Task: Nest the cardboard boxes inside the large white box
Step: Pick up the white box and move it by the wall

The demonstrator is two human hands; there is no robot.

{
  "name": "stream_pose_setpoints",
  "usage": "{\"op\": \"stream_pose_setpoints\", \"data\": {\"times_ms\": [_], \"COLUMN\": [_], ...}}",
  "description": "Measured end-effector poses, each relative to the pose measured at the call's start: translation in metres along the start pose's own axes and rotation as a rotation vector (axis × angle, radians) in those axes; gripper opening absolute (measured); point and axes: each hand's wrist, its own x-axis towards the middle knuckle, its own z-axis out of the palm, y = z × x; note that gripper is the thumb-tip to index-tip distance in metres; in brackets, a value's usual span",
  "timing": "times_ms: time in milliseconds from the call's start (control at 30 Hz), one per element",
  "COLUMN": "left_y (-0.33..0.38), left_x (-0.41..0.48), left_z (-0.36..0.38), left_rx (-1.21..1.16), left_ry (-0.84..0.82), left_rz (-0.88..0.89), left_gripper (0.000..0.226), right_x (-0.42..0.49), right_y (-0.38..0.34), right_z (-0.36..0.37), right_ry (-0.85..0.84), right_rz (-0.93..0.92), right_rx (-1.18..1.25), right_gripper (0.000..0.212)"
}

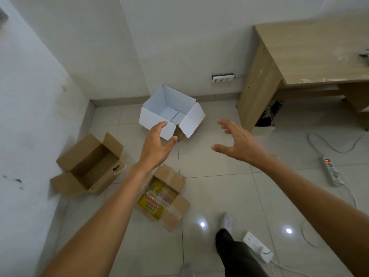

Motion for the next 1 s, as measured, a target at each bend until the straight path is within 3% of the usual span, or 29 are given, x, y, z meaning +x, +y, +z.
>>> {"op": "stream_pose_setpoints", "data": {"times_ms": [500,767,1000], "left_y": [-0.039,-0.113,-0.209], "left_x": [0.193,0.279,0.38], "left_z": [0.098,0.112,0.131], "left_rx": [-0.062,-0.042,-0.012], "left_ry": [0.078,0.073,-0.018], "left_rz": [-0.257,-0.372,-0.496], "left_gripper": [0.055,0.054,0.054], "right_x": [0.208,0.325,0.443], "right_y": [0.114,0.153,0.183], "right_z": [-0.001,0.053,0.125], "right_ry": [-0.168,-0.217,-0.231], "right_rz": [0.113,0.133,0.3], "right_rx": [0.196,0.174,0.303], "right_gripper": [0.077,0.078,0.075]}}
